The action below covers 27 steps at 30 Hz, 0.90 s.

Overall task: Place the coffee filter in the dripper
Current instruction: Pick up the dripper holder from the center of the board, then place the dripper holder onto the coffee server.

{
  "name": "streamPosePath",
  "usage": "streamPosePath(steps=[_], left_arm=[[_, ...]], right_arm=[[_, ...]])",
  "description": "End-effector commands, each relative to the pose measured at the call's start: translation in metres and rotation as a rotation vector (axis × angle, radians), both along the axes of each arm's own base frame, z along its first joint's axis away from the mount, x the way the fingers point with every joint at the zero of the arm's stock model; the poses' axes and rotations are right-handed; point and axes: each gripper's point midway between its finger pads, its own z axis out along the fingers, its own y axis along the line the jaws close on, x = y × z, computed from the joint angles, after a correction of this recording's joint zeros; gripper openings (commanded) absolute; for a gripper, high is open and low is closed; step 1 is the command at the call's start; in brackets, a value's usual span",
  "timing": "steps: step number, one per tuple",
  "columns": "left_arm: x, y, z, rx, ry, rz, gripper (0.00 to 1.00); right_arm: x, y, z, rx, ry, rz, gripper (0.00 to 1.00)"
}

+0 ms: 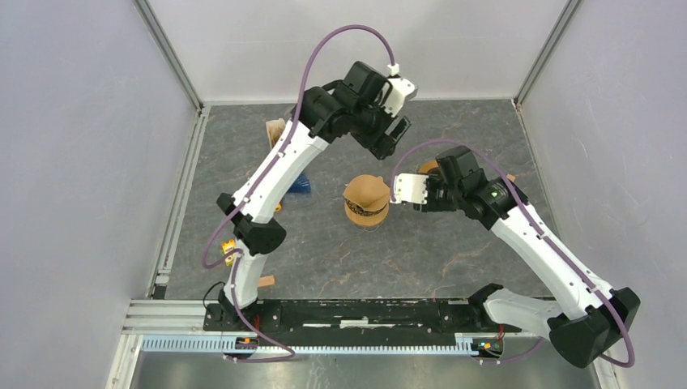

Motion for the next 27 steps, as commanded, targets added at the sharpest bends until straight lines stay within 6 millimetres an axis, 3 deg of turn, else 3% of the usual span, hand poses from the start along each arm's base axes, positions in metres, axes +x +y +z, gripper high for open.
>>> streamPosePath(steps=[1,10,16,22,27], left_arm=[[-0.013,0.04,0.039,0.016,-0.108,0.0,0.84],[-0.031,0.12,0.033,0.038,-0.246,0.162,0.9],[-0.031,0.172,0.005,0.052,-0.203,0.254,0.92],[-0.033,0.19,0.001,-0.014,-0.191,0.291,0.92],[-0.033,0.198,-0.001,-0.044,-0.182,0.309,0.92]], right_arm=[[0.015,0.006,0.027,0.09,-0.062,0.007,0.0],[0.04,0.01,0.036,0.133,-0.063,-0.005,0.0],[0.062,0.004,0.024,0.115,0.008,-0.029,0.0],[0.076,0.004,0.008,0.16,0.084,-0.057,0.04],[0.078,0.015,-0.012,0.224,0.163,-0.076,0.08]])
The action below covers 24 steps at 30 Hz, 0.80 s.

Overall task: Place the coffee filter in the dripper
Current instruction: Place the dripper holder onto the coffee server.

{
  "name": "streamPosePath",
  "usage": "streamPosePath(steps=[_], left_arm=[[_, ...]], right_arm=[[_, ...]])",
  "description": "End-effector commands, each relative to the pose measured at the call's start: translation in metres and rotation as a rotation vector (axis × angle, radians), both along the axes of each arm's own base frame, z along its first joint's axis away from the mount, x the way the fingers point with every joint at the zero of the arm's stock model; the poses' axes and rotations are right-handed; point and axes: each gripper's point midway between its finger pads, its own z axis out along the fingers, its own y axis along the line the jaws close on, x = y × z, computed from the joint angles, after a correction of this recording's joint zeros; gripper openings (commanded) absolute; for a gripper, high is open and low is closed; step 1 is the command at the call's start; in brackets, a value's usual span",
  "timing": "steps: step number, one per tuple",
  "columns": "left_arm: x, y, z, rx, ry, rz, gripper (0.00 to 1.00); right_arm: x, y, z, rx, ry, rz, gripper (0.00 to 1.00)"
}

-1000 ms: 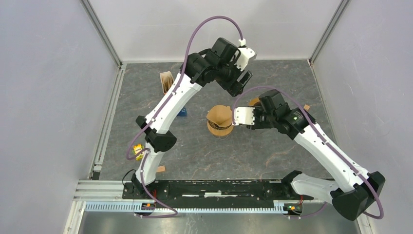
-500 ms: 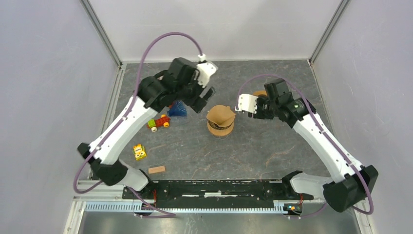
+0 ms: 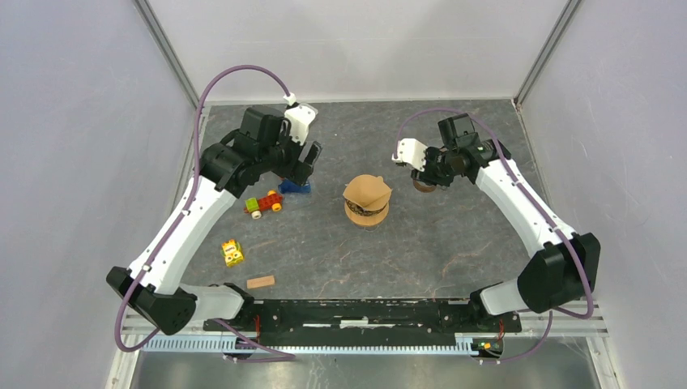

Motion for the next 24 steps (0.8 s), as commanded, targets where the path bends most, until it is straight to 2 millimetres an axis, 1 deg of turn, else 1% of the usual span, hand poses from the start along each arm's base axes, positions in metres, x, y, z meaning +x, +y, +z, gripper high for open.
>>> streamPosePath(steps=[1,4,10,18,24], left_arm=[[0.003,0.001,0.023,-0.083,-0.083,-0.009,0.92],[0.0,-0.001,0.022,-0.098,-0.074,-0.025,0.92],[0.0,0.0,0.024,-0.111,-0.072,-0.03,0.92],[0.001,-0.002,0.021,-0.116,-0.061,-0.036,0.92],[0.003,-0.002,0.019,-0.116,-0.053,-0.036,0.92]], right_arm=[[0.013,0.02,0.01,0.108,-0.023,0.005,0.09],[0.018,0.021,0.001,0.111,-0.019,-0.017,0.1],[0.022,0.021,-0.007,0.113,-0.011,-0.035,0.12],[0.017,0.02,-0.026,0.103,0.036,-0.038,0.17],[0.019,0.019,-0.031,0.096,0.038,-0.046,0.18]])
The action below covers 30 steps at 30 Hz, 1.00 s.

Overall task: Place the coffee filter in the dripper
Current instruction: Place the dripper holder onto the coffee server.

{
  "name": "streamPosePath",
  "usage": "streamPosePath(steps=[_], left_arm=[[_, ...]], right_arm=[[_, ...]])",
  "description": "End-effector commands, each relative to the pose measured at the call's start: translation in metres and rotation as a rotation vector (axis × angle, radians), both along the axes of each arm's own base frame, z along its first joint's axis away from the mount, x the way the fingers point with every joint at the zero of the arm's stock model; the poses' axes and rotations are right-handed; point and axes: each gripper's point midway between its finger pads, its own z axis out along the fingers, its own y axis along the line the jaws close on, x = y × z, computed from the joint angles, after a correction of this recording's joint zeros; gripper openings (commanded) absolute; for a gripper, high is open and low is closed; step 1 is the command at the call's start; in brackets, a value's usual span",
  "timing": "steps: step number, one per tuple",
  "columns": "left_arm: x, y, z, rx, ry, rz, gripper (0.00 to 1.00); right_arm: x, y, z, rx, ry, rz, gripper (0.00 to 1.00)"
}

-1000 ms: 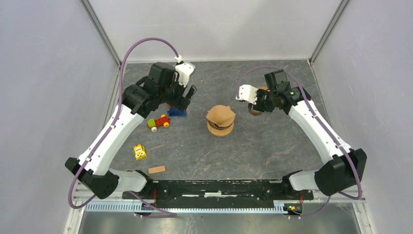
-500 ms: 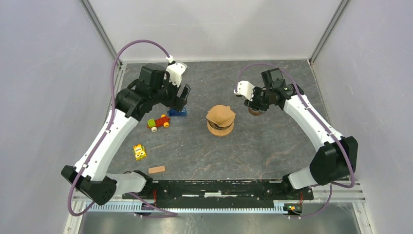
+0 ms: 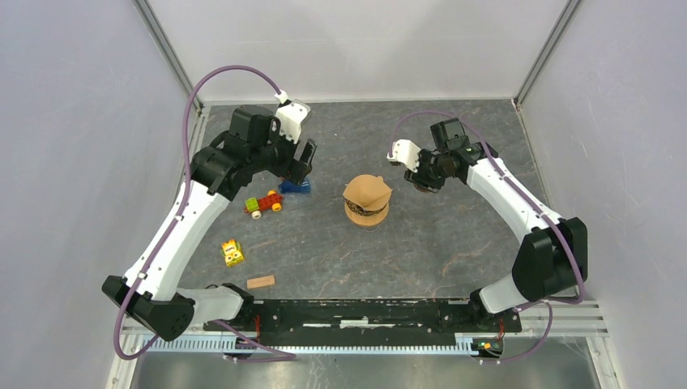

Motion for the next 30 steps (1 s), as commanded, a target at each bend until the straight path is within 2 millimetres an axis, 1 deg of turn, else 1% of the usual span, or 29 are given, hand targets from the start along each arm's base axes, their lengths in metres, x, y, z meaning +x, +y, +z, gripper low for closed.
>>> streamPosePath(steps=[1,10,18,27,30], left_arm=[[0.004,-0.005,0.01,-0.035,-0.034,-0.017,0.92],[0.005,-0.007,0.008,-0.033,-0.025,-0.029,0.93],[0.007,-0.009,0.006,-0.032,-0.018,-0.036,0.93],[0.006,-0.01,0.008,-0.037,-0.022,-0.043,0.93],[0.006,-0.009,0.008,-0.036,-0.024,-0.042,0.93]], right_arm=[[0.011,0.005,0.004,0.029,-0.039,-0.003,0.18],[0.018,-0.001,-0.005,-0.008,-0.051,-0.021,0.19],[0.015,-0.006,-0.018,-0.038,-0.042,-0.026,0.22],[0.013,-0.01,-0.014,-0.054,-0.057,-0.021,0.25],[0.009,-0.011,-0.014,-0.056,-0.053,-0.019,0.29]])
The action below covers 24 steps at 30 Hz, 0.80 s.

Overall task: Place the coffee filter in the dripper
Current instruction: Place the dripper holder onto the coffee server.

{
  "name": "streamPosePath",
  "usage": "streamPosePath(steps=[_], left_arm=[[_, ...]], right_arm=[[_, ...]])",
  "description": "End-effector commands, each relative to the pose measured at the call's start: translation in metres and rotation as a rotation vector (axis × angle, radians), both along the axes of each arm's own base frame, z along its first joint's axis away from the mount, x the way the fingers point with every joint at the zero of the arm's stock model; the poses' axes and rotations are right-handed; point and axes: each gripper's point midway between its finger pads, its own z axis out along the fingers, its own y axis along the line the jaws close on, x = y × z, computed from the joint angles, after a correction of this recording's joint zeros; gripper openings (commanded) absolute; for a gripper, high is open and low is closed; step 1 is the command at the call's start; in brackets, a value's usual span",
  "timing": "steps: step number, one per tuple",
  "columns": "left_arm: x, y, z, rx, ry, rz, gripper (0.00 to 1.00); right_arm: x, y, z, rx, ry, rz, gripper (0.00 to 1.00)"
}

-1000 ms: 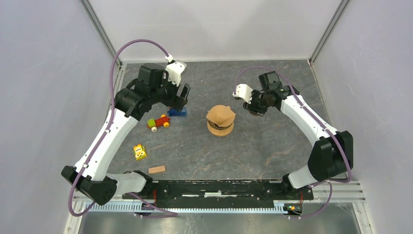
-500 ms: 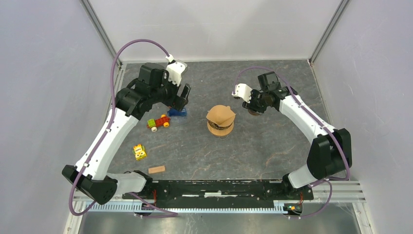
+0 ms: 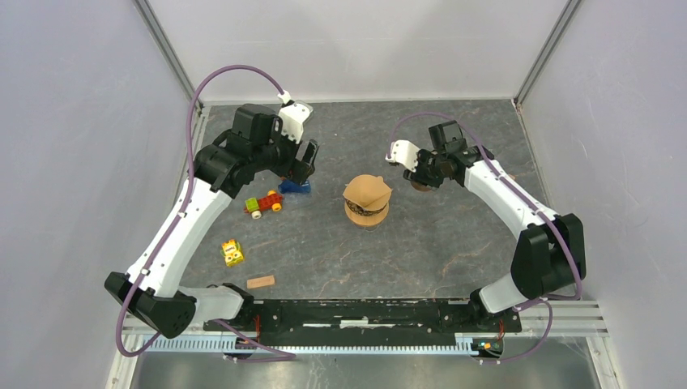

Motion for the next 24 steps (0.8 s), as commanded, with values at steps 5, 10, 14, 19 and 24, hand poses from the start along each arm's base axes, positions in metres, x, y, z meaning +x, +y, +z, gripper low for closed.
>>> streamPosePath(steps=[5,10,14,19,24], left_arm=[[0.006,-0.004,0.012,-0.02,-0.047,-0.018,0.93],[0.007,-0.004,0.01,-0.013,-0.043,-0.02,0.94],[0.008,-0.003,0.01,-0.007,-0.047,-0.019,0.94],[0.012,0.0,0.006,0.015,-0.044,-0.01,0.94],[0.02,0.004,-0.004,0.044,-0.029,0.009,0.94]], right_arm=[[-0.012,-0.006,-0.001,-0.007,0.011,-0.005,0.34],[-0.017,-0.003,0.001,0.023,0.014,-0.013,0.39],[-0.019,-0.003,0.001,0.025,0.016,-0.017,0.45],[-0.017,-0.003,0.008,0.034,-0.006,-0.025,0.53],[-0.017,0.0,0.018,0.056,-0.016,-0.026,0.63]])
